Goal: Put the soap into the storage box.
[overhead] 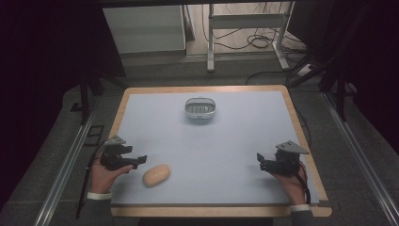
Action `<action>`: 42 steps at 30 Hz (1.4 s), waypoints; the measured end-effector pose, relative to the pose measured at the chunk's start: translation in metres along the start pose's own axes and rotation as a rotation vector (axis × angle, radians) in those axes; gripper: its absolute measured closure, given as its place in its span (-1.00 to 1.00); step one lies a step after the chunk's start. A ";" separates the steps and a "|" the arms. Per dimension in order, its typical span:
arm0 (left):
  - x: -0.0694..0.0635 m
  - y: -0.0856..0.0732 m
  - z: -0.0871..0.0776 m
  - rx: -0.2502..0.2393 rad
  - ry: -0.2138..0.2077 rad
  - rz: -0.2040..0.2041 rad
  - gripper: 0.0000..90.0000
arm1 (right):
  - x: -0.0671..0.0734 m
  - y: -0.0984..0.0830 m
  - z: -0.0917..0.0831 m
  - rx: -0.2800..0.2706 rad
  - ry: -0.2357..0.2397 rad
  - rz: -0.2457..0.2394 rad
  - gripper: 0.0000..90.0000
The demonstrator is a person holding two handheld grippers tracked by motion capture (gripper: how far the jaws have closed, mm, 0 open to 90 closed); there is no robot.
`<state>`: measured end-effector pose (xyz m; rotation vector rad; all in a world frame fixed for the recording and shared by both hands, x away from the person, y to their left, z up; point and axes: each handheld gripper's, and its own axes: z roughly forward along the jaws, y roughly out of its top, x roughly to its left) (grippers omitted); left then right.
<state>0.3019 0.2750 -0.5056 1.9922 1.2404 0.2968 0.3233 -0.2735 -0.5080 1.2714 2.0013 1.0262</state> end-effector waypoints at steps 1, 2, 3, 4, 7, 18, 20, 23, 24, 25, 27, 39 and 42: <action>0.000 0.001 0.000 0.002 0.000 0.004 -0.60 | -0.001 0.000 -0.001 -0.003 0.009 0.004 -0.85; 0.000 0.001 0.000 0.002 0.000 0.004 -0.60 | -0.001 0.000 -0.001 -0.003 0.009 0.004 -0.85; -0.002 0.001 0.002 0.018 -0.005 0.008 -0.60 | -0.002 -0.002 -0.002 0.003 0.022 0.005 -0.84; -0.002 0.001 0.002 0.031 -0.007 0.014 -0.62 | -0.002 -0.003 -0.002 0.007 0.022 0.001 -0.84; -0.004 0.001 0.002 0.029 -0.001 0.018 -0.62 | -0.001 -0.004 -0.003 0.013 0.019 0.000 -0.83; -0.009 0.007 -0.004 -0.009 -0.010 0.035 -0.62 | 0.001 -0.006 -0.012 0.020 0.008 -0.016 -0.80; -0.010 0.008 -0.003 -0.004 -0.001 0.037 -0.62 | 0.000 -0.007 -0.012 0.020 0.014 -0.005 -0.80; -0.010 0.008 -0.001 0.005 0.013 0.038 -0.62 | -0.001 -0.009 -0.012 0.023 0.023 -0.002 -0.80; -0.009 0.009 0.001 0.020 0.030 0.036 -0.63 | 0.000 -0.011 -0.011 0.031 0.031 -0.011 -0.80; -0.009 0.009 0.001 0.025 0.037 0.033 -0.63 | 0.000 -0.011 -0.010 0.030 0.035 -0.010 -0.80; -0.009 0.010 0.001 0.041 0.044 0.033 -0.63 | -0.001 -0.011 -0.010 0.024 0.044 -0.002 -0.80; -0.021 0.019 -0.015 0.084 0.029 0.092 -0.63 | -0.004 -0.010 -0.014 0.017 0.044 -0.016 -0.80; -0.025 0.022 -0.016 0.099 0.021 0.110 -0.63 | -0.002 -0.011 -0.016 0.019 0.040 -0.020 -0.80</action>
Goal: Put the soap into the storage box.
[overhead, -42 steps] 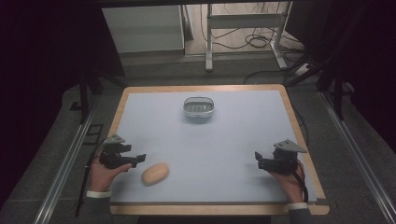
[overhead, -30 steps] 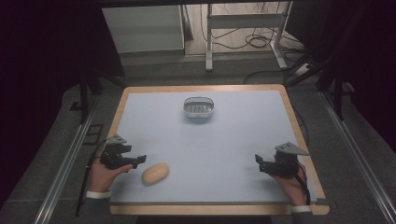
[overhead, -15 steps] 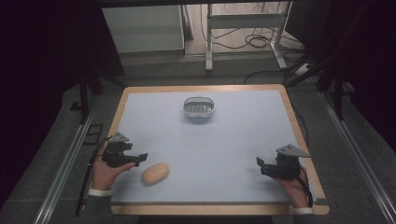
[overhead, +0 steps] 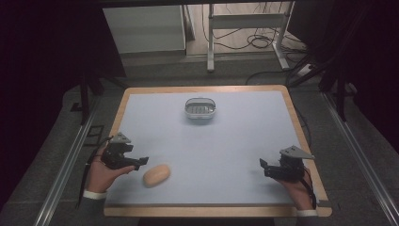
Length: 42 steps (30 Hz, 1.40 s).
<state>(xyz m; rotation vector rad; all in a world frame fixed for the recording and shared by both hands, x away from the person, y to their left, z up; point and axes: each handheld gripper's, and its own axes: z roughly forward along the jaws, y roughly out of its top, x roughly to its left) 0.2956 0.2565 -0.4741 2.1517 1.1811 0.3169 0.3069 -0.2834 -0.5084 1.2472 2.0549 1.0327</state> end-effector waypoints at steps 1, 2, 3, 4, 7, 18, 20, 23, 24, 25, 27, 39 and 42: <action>0.000 0.000 0.000 0.000 0.000 0.000 -0.63 | 0.000 0.000 0.000 0.000 0.000 0.000 -0.80; -0.002 0.002 0.001 0.010 -0.001 0.013 -0.63 | 0.000 -0.001 -0.001 0.001 -0.005 -0.001 -0.80; -0.002 0.002 0.001 0.010 -0.001 0.013 -0.63 | 0.000 -0.002 -0.002 0.004 -0.007 0.001 -0.80; -0.005 0.003 0.001 0.018 -0.004 0.025 -0.63 | 0.000 -0.002 -0.003 0.001 -0.009 0.003 -0.80; -0.008 0.006 0.003 0.029 -0.008 0.040 -0.63 | -0.001 -0.004 -0.004 0.001 -0.016 0.000 -0.80; -0.026 0.007 0.011 0.079 -0.026 0.093 -0.63 | -0.001 -0.005 -0.004 0.011 -0.016 -0.008 -0.80; -0.027 0.006 0.014 0.090 -0.028 0.100 -0.63 | -0.001 -0.005 -0.002 0.013 -0.014 -0.015 -0.80; -0.030 0.004 0.018 0.092 -0.035 0.100 -0.62 | 0.001 -0.006 -0.001 0.023 -0.014 -0.021 -0.80; -0.031 0.003 0.020 0.101 -0.041 0.104 -0.62 | 0.001 -0.006 0.000 0.026 -0.016 -0.021 -0.80; -0.031 0.003 0.020 0.101 -0.041 0.104 -0.62 | 0.001 -0.006 0.000 0.026 -0.016 -0.021 -0.80; -0.036 0.002 0.026 0.124 -0.049 0.116 -0.62 | 0.000 -0.006 -0.001 0.030 -0.025 -0.013 -0.80; -0.048 -0.004 0.043 0.185 -0.059 0.150 -0.61 | -0.002 -0.006 -0.002 0.036 -0.035 -0.007 -0.80; -0.050 -0.006 0.046 0.198 -0.066 0.154 -0.59 | -0.003 -0.006 -0.001 0.041 -0.040 -0.006 -0.80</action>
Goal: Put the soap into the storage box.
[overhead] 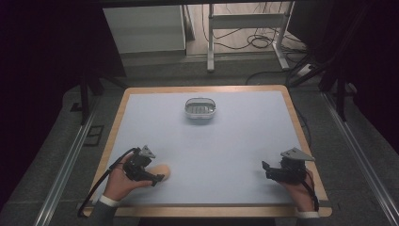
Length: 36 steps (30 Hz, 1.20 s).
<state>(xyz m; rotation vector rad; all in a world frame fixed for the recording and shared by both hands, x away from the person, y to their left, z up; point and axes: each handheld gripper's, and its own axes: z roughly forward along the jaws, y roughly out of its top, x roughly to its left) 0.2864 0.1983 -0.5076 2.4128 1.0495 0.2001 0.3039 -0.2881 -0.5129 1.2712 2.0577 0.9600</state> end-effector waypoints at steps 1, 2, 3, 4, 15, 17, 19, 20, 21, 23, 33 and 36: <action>-0.001 -0.001 0.003 0.015 -0.006 0.009 -0.57 | 0.000 0.000 0.001 0.003 -0.002 0.001 -0.80; -0.001 -0.001 0.003 0.015 -0.006 0.009 -0.56 | 0.000 -0.001 0.001 0.004 -0.002 0.002 -0.80; -0.002 -0.001 0.005 0.021 -0.008 0.009 -0.56 | 0.000 -0.001 0.001 0.004 -0.001 0.001 -0.80; -0.003 -0.002 0.007 0.026 -0.008 0.009 -0.56 | 0.000 -0.001 0.001 0.001 0.000 0.000 -0.80; -0.004 -0.005 0.012 0.037 0.001 0.010 -0.38 | 0.001 0.000 -0.001 -0.012 0.002 -0.007 -0.80; -0.005 -0.005 0.013 0.038 -0.002 0.011 -0.37 | 0.001 0.000 -0.001 -0.013 0.001 -0.005 -0.80; -0.004 -0.005 0.013 0.040 -0.005 0.017 -0.34 | 0.001 0.000 -0.001 -0.013 0.000 -0.006 -0.80; -0.004 -0.005 0.013 0.040 -0.005 0.017 -0.32 | 0.001 0.000 -0.001 -0.013 0.000 -0.006 -0.80; -0.004 -0.005 0.013 0.038 -0.006 0.019 -0.32 | 0.000 0.000 -0.001 -0.011 -0.001 -0.007 -0.80; -0.004 -0.005 0.013 0.036 -0.010 0.017 -0.32 | 0.000 0.000 0.000 -0.011 -0.002 -0.008 -0.80; -0.003 -0.003 0.015 0.041 -0.010 0.028 -0.30 | -0.001 0.000 -0.002 -0.017 -0.008 -0.004 -0.80; -0.002 -0.003 0.015 0.033 -0.012 0.031 -0.30 | -0.001 0.000 -0.002 -0.015 -0.010 -0.004 -0.80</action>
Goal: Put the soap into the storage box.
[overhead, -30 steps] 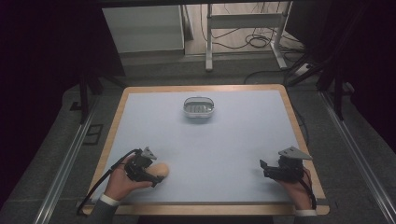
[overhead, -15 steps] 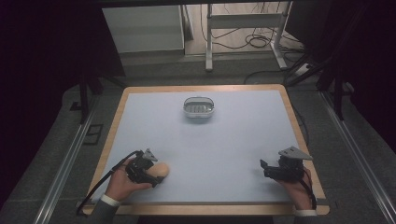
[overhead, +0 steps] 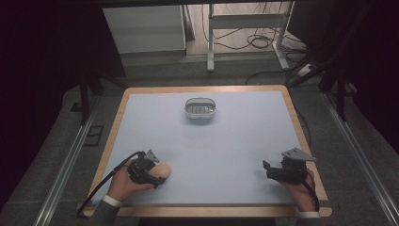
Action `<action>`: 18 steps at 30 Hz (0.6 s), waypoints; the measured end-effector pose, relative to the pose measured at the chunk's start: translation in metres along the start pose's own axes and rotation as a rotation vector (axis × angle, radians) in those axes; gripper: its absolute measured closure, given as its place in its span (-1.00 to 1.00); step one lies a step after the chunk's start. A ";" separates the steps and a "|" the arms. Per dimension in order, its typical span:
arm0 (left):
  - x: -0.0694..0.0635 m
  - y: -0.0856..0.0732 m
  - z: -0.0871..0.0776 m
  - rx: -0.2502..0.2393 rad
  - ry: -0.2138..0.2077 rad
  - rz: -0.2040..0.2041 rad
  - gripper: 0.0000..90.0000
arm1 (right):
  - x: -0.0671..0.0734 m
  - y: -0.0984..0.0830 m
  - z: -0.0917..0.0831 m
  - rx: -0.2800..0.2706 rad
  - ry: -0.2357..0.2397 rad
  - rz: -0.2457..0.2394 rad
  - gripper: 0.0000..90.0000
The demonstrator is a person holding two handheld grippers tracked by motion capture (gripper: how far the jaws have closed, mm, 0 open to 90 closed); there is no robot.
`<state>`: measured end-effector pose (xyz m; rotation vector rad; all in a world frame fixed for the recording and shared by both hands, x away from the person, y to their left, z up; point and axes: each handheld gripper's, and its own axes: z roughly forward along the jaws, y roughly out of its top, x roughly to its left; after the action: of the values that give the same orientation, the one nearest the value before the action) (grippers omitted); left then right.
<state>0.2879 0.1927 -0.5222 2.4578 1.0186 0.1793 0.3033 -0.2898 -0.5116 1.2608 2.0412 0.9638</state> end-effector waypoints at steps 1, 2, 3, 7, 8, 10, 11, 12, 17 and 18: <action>0.000 0.000 0.000 -0.002 -0.001 0.001 -0.30 | 0.000 0.000 0.000 0.001 -0.001 0.000 -0.80; 0.001 0.000 -0.001 -0.008 0.000 -0.001 -0.29 | 0.000 0.000 0.000 0.001 -0.001 0.000 -0.80; 0.002 0.001 -0.002 -0.012 -0.001 -0.001 -0.30 | 0.000 0.000 0.000 0.001 -0.001 -0.001 -0.80; 0.004 0.003 -0.005 -0.026 0.001 -0.003 -0.29 | -0.001 0.000 0.000 0.003 -0.003 0.006 -0.80; 0.004 0.003 -0.007 -0.031 0.001 -0.004 -0.29 | -0.001 0.000 0.000 0.003 -0.004 0.007 -0.80; 0.004 0.005 -0.009 -0.039 0.004 -0.003 -0.29 | -0.001 0.000 0.000 0.004 -0.007 0.006 -0.80; 0.005 0.005 -0.011 -0.046 0.004 -0.004 -0.29 | -0.001 0.000 0.000 0.004 -0.007 0.006 -0.80; 0.005 0.006 -0.012 -0.048 0.004 -0.004 -0.29 | -0.001 0.000 0.000 0.004 -0.007 0.005 -0.80; 0.006 0.010 -0.017 -0.068 0.010 -0.004 -0.29 | -0.001 -0.001 0.001 0.008 -0.007 0.006 -0.80; 0.006 0.010 -0.017 -0.068 0.010 -0.004 -0.29 | -0.001 -0.001 0.001 0.008 -0.007 0.006 -0.80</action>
<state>0.2933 0.1976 -0.5027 2.3962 1.0048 0.2214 0.3039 -0.2909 -0.5129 1.2731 2.0394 0.9539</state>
